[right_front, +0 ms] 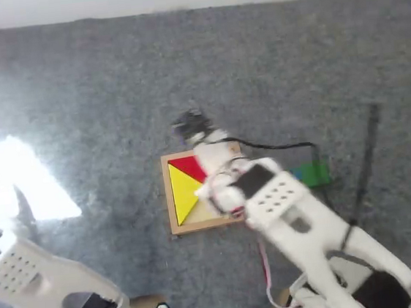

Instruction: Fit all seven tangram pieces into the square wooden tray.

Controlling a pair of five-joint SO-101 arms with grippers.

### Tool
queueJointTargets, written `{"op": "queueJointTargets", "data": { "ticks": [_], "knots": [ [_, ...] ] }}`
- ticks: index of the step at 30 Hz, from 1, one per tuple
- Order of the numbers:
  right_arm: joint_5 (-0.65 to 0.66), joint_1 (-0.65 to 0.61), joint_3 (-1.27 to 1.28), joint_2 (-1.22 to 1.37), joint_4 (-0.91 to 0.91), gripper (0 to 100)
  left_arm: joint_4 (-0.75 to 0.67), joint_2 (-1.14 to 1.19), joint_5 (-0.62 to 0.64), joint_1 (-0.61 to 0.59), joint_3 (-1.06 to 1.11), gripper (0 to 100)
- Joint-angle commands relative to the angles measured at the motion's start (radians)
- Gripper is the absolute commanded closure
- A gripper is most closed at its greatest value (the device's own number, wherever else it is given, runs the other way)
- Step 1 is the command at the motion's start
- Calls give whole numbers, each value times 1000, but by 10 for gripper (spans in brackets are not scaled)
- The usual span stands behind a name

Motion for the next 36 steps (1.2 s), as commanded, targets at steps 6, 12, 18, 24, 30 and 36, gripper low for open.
{"op": "queueJointTargets", "data": {
  "ticks": [6, 12, 18, 24, 30, 36],
  "knots": [
    [133, 458, 11, -94, 81, 691, -14, -15, -8, 8, -15, 683],
    [164, 515, -17, 119, -12, 689, -12, -15, -8, 6, -13, 683],
    [164, 572, -74, 268, -33, 688, -14, -15, -8, 5, -13, 683],
    [166, 599, -80, 295, -70, 690, -14, -15, -8, 8, -13, 683],
    [164, 599, -68, 298, -67, 691, -14, -15, -8, 6, -13, 683],
    [166, 599, -60, 298, -74, 691, -14, -15, -8, 6, -13, 683]
  ]
}}
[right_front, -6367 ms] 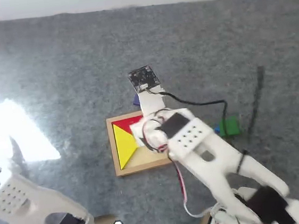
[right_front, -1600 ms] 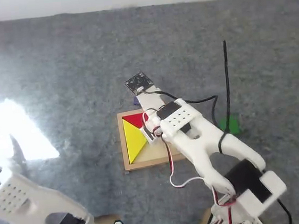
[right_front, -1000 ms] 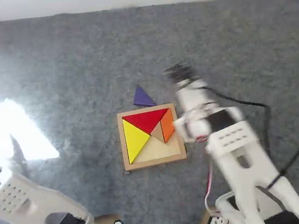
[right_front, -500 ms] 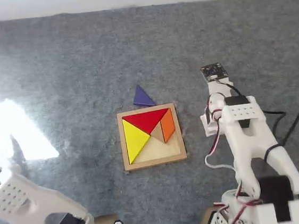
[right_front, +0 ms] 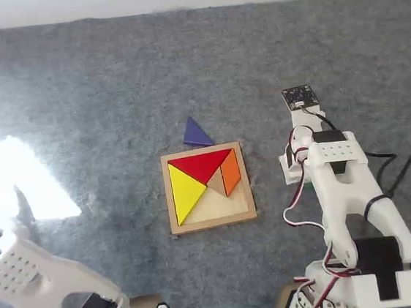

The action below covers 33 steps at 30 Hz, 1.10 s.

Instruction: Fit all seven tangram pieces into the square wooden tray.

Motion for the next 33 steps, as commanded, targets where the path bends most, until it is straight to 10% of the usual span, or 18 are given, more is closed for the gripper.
{"op": "queueJointTargets", "data": {
  "ticks": [1, 33],
  "knots": [
    [15, 13, -32, -4, -18, 691, -14, -15, -9, 5, -13, 683],
    [6, -59, -120, -77, 65, 876, -15, -15, -9, 9, -13, 683]
  ]
}}
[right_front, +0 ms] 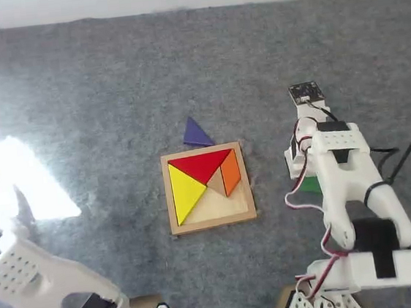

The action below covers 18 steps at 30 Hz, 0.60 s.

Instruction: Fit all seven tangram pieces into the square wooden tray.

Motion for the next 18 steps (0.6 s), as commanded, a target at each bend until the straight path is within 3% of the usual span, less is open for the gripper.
{"op": "queueJointTargets", "data": {
  "ticks": [1, 5, 10, 18],
  "knots": [
    [-8, -122, -17, -173, 48, 876, -15, -15, -9, 9, -13, 683],
    [54, -338, -43, -254, 68, 876, -14, -15, -9, 9, -13, 683],
    [267, -568, -137, -145, 65, 876, -14, -15, -9, 5, -13, 683],
    [497, -690, -298, 165, 30, 876, -15, -15, -9, 5, -13, 683]
  ]
}}
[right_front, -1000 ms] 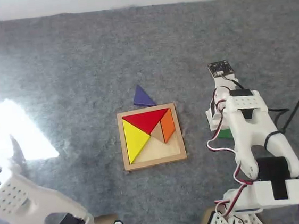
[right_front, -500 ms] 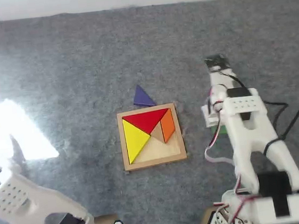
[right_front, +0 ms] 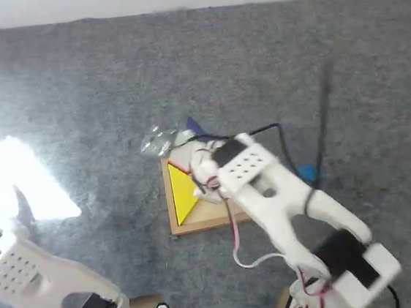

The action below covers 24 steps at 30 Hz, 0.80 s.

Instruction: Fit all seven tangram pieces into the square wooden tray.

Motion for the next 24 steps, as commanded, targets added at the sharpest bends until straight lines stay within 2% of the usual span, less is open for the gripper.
{"op": "queueJointTargets", "data": {
  "ticks": [1, 7, 15, 24],
  "knots": [
    [92, -24, -87, 71, -44, 876, -15, -15, -9, 5, -15, 683],
    [95, -70, -91, 120, -67, 876, -15, -15, -9, 5, -16, 683],
    [-57, -137, -109, 119, -10, 876, -14, -15, -9, 5, -16, 683],
    [12, -119, -107, 128, 51, 875, -14, -18, -9, -6, -16, 682]
  ]
}}
